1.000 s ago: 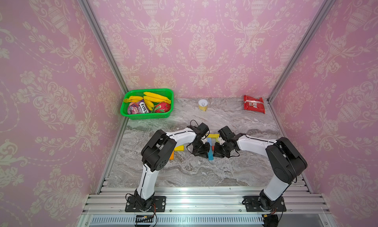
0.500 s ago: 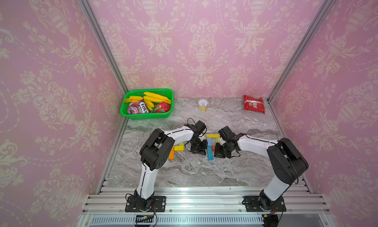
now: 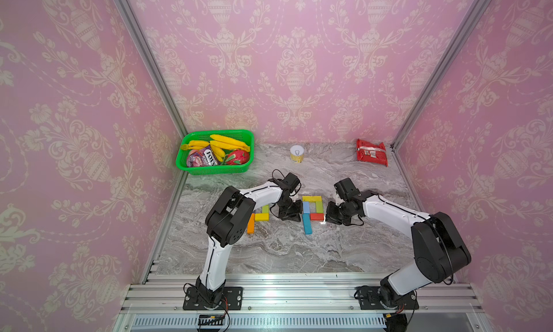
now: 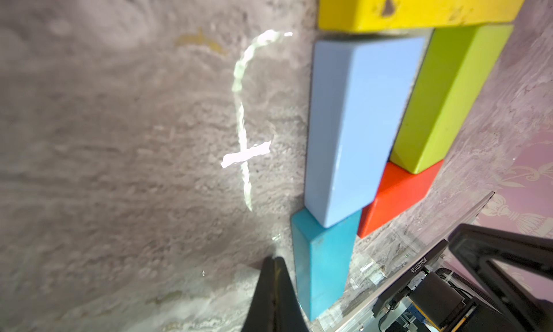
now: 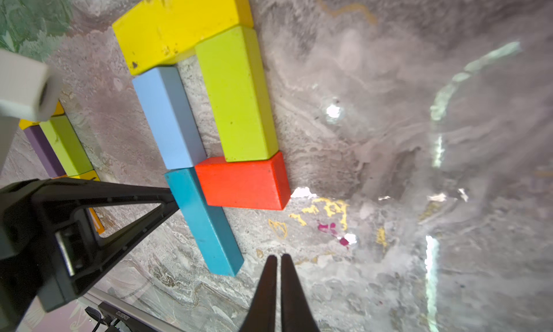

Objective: Assemble the letter p with building blocks
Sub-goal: Assemble the building block at the center of the board.

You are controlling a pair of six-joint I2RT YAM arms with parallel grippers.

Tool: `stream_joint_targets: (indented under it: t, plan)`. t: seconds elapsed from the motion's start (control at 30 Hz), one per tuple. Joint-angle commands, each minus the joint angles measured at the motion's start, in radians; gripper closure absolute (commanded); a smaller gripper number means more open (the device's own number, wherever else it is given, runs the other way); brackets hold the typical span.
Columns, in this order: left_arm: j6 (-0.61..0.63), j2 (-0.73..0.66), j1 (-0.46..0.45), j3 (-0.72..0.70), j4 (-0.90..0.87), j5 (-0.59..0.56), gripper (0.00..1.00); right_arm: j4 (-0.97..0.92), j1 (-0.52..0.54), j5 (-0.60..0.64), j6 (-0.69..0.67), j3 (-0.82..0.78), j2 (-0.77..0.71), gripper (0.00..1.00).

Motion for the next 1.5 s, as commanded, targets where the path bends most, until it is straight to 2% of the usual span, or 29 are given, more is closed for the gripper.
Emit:
stream_joint_targets:
  t: [0.0, 0.33, 1.47]
  plan:
    - [-0.004, 0.028, 0.002, 0.009, -0.007, -0.015, 1.0, -0.036, -0.039, 0.014, -0.041, -0.033, -0.026, 0.9]
    - [-0.013, 0.038, 0.001, 0.011, 0.001, -0.008, 1.0, 0.019, -0.104, -0.028, -0.062, -0.04, 0.031, 0.9]
    - [-0.024, 0.065, -0.005, 0.043, 0.014, 0.007, 1.0, 0.053, -0.105, -0.053, -0.054, -0.048, 0.07, 0.91]
